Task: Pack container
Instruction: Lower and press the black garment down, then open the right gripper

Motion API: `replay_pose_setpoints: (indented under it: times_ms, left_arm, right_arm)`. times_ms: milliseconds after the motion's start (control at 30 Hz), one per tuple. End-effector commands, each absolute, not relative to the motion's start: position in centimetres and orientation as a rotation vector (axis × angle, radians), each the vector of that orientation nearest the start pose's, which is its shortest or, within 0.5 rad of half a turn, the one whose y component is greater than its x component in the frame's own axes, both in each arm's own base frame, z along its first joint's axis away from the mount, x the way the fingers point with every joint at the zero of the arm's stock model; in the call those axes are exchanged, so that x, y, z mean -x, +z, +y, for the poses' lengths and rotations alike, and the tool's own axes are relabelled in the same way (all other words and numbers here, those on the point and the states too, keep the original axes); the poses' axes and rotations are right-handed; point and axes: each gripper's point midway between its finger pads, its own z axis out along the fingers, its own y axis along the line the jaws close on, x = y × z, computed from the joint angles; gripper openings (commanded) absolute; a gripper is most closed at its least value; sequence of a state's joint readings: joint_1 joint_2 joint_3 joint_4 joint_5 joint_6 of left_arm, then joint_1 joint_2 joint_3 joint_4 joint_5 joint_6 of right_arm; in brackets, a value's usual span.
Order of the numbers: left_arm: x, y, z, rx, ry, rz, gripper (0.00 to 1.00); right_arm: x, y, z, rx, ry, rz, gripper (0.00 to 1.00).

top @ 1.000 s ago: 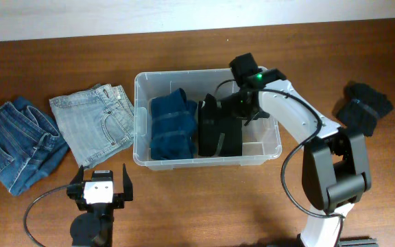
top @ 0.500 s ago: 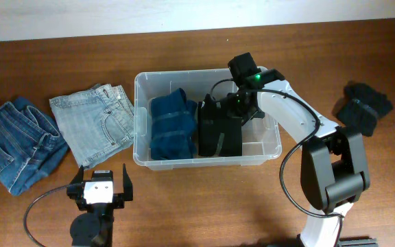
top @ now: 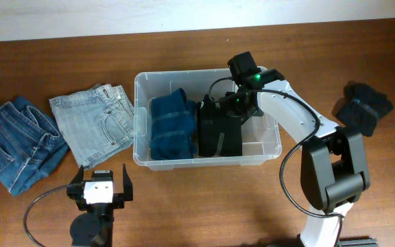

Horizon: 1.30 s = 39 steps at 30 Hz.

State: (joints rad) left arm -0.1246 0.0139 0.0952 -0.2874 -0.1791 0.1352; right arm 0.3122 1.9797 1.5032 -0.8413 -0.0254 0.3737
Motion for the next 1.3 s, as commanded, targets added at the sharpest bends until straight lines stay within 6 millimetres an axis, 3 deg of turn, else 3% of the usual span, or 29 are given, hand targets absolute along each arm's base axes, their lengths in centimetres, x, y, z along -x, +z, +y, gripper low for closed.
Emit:
replay_pose_setpoints:
  times_ms: [0, 200, 667, 967, 1267]
  left_arm:
    - [-23.6, 14.7, 0.1, -0.115, 0.170, 1.769, 1.00]
    - [-23.6, 14.7, 0.1, -0.115, 0.170, 1.769, 1.00]
    - [-23.6, 14.7, 0.1, -0.115, 0.170, 1.769, 1.00]
    - [-23.6, 14.7, 0.1, -0.115, 0.170, 1.769, 1.00]
    - [-23.6, 14.7, 0.1, -0.115, 0.170, 1.769, 1.00]
  right_arm:
    - [-41.0, 6.0, 12.6, -0.057, 0.041, 2.905, 0.04]
    - [-40.9, 7.0, 12.4, -0.061, 0.017, 2.914, 0.05]
    - [-40.8, 6.5, 12.4, -0.167, 0.024, 2.917, 0.04]
    - [-40.4, 5.1, 12.3, -0.165, 0.003, 2.957, 0.04]
    - [-40.1, 5.1, 13.1, -0.131, 0.009, 2.959, 0.04]
